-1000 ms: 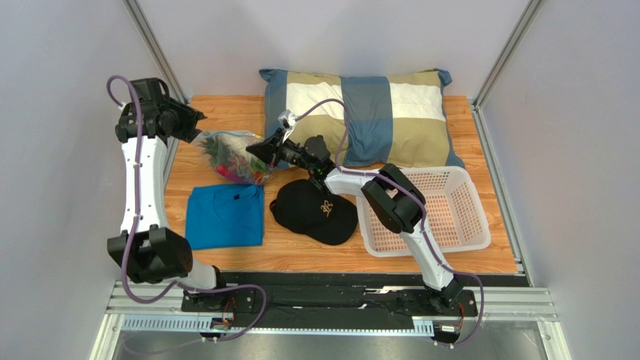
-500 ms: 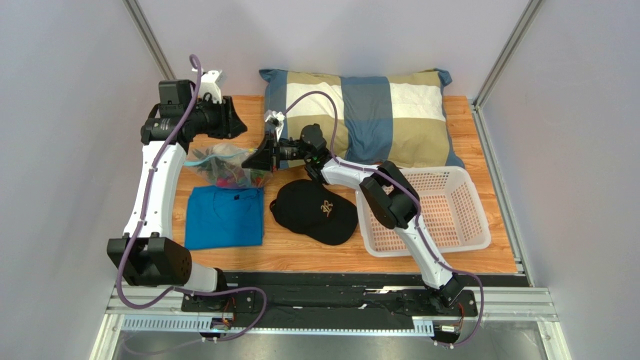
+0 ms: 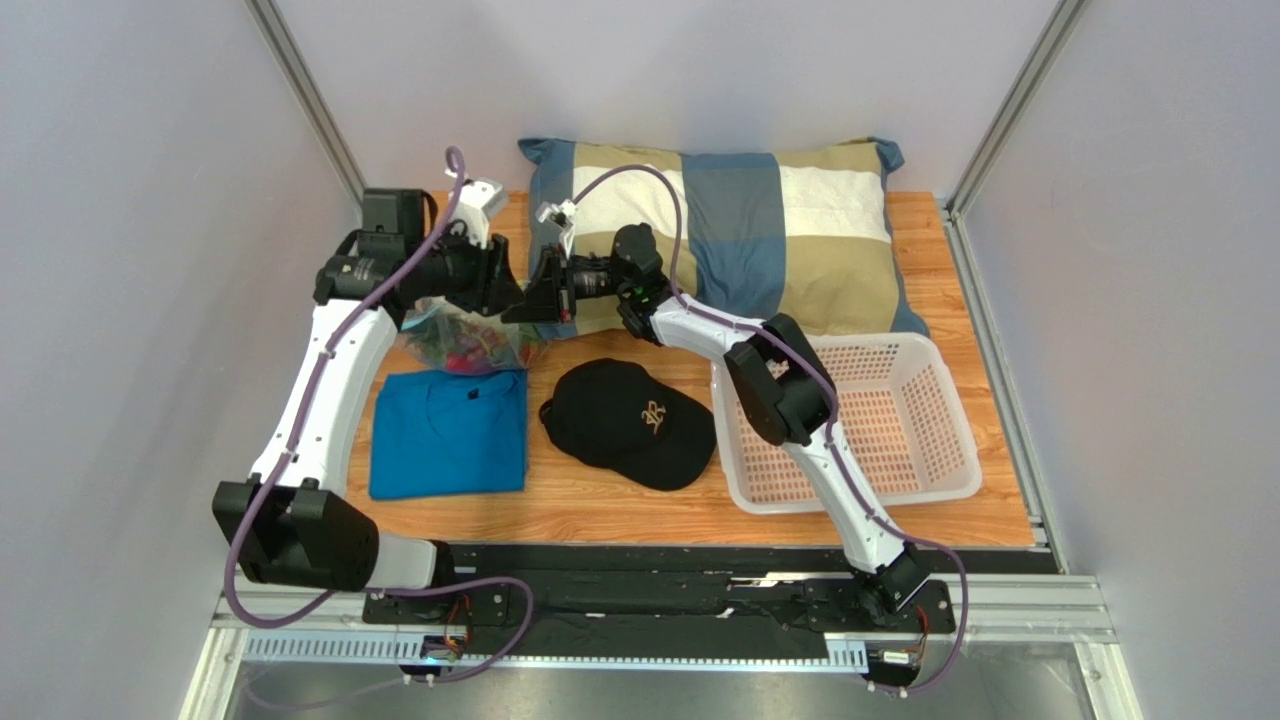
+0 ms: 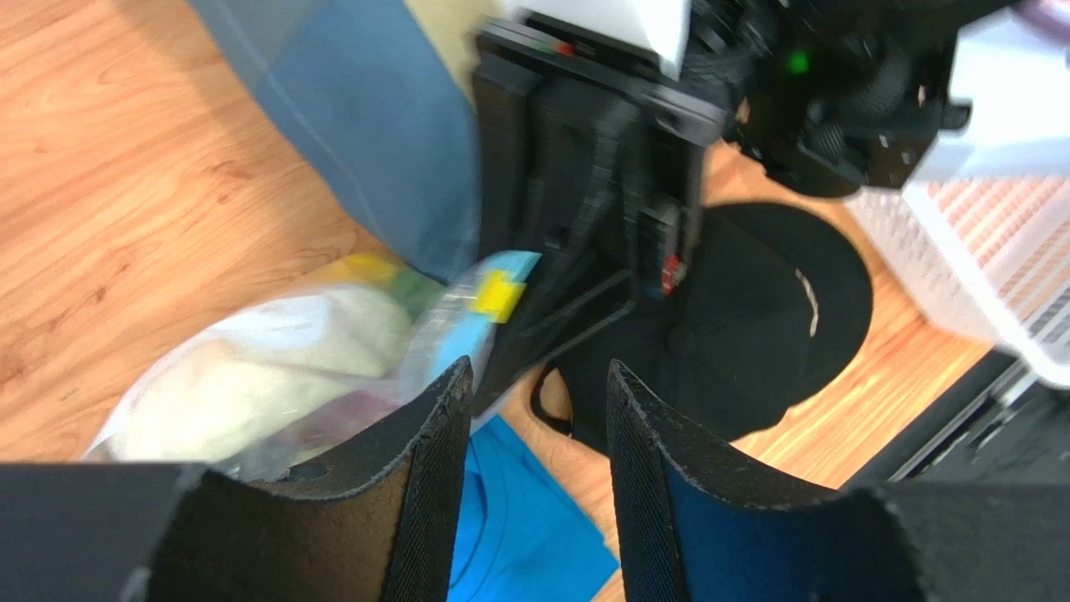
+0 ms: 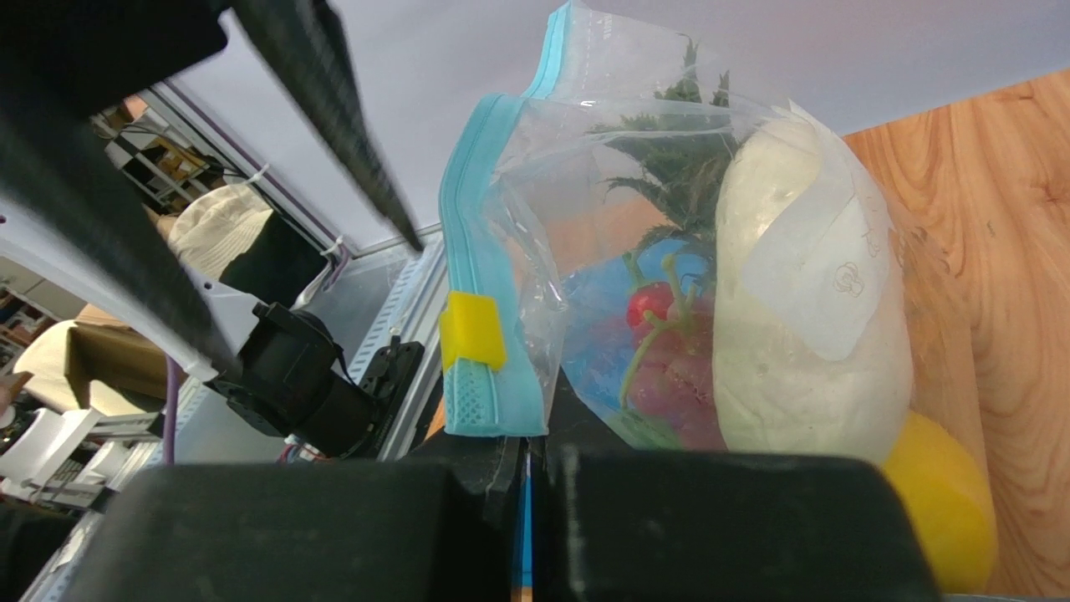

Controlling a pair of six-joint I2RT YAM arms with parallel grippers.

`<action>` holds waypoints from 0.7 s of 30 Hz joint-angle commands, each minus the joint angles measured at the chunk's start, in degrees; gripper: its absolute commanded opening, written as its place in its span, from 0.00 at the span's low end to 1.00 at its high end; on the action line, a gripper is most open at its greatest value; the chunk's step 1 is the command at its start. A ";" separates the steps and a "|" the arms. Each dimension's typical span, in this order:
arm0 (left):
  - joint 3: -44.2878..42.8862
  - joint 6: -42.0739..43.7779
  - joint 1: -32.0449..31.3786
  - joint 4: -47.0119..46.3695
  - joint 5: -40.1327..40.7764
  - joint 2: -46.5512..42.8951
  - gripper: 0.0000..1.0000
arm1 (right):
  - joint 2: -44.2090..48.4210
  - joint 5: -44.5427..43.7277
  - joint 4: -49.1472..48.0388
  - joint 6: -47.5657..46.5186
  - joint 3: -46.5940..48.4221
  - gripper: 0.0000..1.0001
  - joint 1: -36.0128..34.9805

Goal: Open the zip-top bag and remove the fake food

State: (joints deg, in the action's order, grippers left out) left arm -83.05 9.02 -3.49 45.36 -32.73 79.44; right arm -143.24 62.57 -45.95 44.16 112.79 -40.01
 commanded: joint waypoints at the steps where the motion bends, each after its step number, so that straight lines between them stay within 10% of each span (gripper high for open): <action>1: 4.28 6.70 -3.72 -4.22 8.46 -5.34 0.49 | 0.77 1.86 -0.80 3.03 2.43 0.00 -0.51; 21: 0.43 11.11 -7.68 -5.72 14.80 1.24 0.40 | 0.33 2.91 -0.80 5.14 4.10 0.00 -0.60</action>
State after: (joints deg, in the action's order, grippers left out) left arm -80.12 17.96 -10.55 40.82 -17.41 80.14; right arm -143.26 64.47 -45.23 47.77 113.60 -40.32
